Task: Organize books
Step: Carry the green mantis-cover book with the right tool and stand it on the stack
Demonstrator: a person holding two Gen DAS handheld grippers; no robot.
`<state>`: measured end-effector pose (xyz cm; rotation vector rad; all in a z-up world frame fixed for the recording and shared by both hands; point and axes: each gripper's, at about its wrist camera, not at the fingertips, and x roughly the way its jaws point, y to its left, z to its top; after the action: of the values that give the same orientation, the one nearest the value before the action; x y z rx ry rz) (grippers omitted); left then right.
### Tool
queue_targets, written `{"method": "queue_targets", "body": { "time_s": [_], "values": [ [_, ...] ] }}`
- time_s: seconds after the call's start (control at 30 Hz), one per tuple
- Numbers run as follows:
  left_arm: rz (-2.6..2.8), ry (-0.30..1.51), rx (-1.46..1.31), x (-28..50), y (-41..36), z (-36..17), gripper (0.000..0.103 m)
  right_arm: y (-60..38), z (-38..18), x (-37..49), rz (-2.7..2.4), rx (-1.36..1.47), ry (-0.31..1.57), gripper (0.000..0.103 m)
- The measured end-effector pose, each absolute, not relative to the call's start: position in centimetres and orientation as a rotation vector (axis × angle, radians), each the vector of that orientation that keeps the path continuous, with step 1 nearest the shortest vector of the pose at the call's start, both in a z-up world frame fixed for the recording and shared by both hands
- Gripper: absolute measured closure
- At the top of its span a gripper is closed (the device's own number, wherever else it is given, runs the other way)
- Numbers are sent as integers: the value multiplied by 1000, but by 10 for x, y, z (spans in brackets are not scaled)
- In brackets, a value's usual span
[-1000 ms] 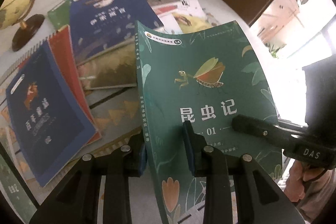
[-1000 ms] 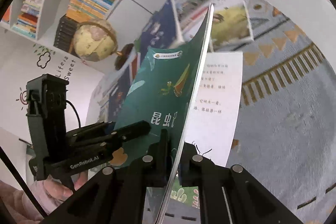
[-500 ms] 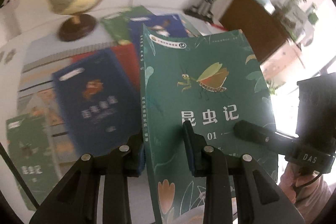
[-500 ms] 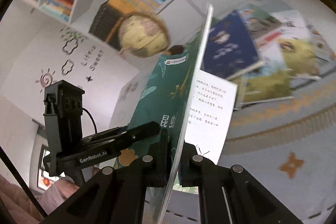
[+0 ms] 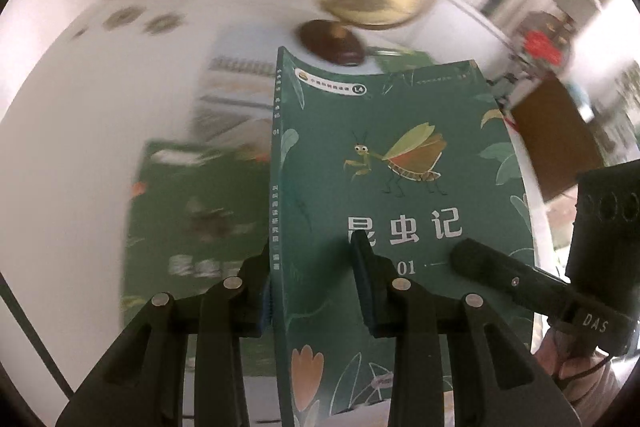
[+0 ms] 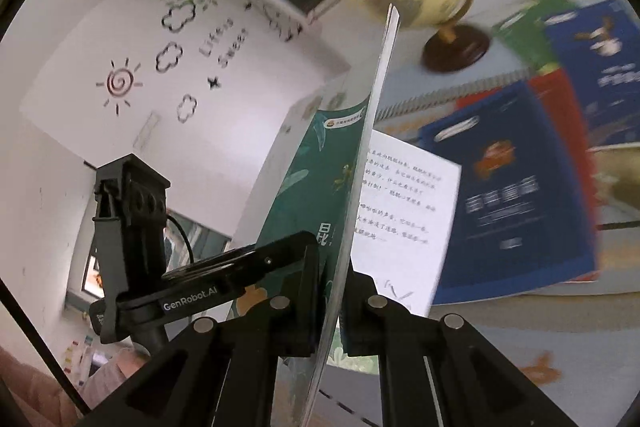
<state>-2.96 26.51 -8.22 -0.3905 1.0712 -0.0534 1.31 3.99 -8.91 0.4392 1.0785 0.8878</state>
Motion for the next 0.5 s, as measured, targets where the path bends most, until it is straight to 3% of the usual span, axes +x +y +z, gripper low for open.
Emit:
{"method": "queue_targets", "body": {
  "time_s": [0.2, 0.5],
  "values": [
    [37, 1095, -466, -43, 324, -110, 73, 103, -121, 7, 912, 411, 1158, 95],
    [103, 1168, -502, -49, 351, -153, 73, 145, -171, 10, 834, 391, 1272, 95]
  ]
}}
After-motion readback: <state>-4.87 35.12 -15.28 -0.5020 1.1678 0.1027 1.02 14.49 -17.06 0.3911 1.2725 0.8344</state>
